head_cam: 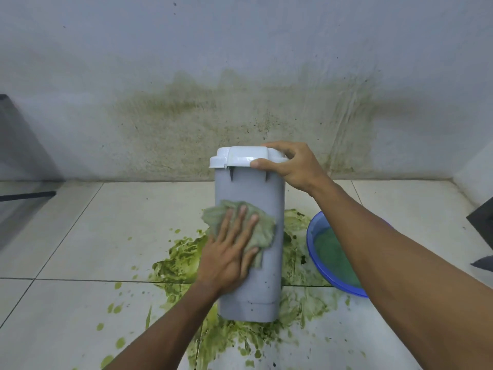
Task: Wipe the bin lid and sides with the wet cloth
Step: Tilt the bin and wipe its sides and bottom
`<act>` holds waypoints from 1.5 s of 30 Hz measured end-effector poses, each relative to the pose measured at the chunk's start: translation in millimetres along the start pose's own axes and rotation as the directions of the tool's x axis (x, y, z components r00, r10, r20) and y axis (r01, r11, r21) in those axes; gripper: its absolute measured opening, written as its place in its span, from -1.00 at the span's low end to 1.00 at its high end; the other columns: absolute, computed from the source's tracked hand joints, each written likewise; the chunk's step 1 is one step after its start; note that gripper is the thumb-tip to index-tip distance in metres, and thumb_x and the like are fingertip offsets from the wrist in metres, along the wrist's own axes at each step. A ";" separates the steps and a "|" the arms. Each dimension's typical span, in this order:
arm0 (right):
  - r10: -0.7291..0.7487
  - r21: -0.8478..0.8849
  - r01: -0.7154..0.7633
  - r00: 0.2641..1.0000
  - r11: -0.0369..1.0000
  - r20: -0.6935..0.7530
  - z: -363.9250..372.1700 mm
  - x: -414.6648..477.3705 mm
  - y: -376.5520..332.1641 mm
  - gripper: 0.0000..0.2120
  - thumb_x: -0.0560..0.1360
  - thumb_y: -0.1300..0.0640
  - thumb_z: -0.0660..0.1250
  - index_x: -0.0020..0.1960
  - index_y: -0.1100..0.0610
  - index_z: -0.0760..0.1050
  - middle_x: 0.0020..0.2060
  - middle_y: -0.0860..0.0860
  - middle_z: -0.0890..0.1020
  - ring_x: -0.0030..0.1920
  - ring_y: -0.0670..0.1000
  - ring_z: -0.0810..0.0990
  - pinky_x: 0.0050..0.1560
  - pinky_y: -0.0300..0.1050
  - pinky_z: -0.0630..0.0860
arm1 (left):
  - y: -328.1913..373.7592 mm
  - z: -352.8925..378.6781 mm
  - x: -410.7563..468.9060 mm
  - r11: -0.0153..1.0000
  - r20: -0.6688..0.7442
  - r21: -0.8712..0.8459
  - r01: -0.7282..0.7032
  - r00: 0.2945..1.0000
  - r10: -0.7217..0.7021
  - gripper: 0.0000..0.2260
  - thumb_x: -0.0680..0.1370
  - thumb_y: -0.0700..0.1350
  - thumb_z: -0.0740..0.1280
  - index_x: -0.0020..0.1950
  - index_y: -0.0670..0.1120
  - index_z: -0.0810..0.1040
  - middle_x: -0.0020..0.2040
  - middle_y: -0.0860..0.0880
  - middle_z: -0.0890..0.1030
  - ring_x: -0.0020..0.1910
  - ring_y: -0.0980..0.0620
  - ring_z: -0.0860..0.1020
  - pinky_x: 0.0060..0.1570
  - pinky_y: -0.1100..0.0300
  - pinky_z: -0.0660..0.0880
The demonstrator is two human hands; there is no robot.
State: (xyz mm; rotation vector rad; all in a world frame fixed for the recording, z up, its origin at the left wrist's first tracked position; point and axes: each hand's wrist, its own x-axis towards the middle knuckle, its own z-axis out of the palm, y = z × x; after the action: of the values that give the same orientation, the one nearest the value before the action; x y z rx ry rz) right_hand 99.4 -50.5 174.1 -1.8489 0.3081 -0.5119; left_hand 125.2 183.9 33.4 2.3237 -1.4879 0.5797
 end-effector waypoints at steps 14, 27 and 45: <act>-0.011 -0.030 0.009 0.999 1.000 -0.047 5.9 1.9 4.8 -0.55 0.25 -0.19 0.62 0.07 -0.05 0.69 0.04 -0.13 0.69 0.03 -0.14 0.64 -0.13 -0.34 0.51 | 7.2 2.7 -14.1 0.953 0.179 0.068 -0.294 0.944 0.278 -0.36 0.66 0.26 0.08 0.68 0.02 0.06 0.68 -0.01 0.03 0.66 -0.06 -0.03 0.32 -0.08 0.40; -0.026 -0.036 0.025 0.999 0.999 -0.043 8.1 8.6 9.2 -0.36 0.14 -0.33 0.56 0.11 0.00 0.69 0.10 -0.07 0.68 0.08 -0.07 0.65 -0.06 -0.21 0.60 | 18.2 -3.0 19.4 0.965 -0.044 0.196 0.172 0.985 -0.166 -0.14 0.54 0.42 0.16 0.67 -0.06 0.07 0.67 -0.17 -0.02 0.63 -0.25 -0.18 0.45 -0.44 -0.32; -0.026 -0.041 0.021 0.994 0.999 -0.109 9.0 2.6 7.6 -0.55 0.28 -0.17 0.62 0.08 0.01 0.70 0.03 -0.09 0.70 0.04 -0.07 0.65 -0.07 -0.22 0.58 | 4.4 -13.7 48.6 0.977 -0.034 0.131 -0.167 0.984 0.173 -0.39 0.66 0.19 0.19 0.64 -0.04 0.20 0.65 -0.16 0.14 0.64 -0.21 0.06 0.57 -0.25 0.05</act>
State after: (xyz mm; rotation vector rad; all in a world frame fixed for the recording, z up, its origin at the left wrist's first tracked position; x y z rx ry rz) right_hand 106.4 -46.7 165.0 -1.8683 0.3727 -0.6289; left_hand 137.2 150.5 69.6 2.2734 -1.6850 0.7895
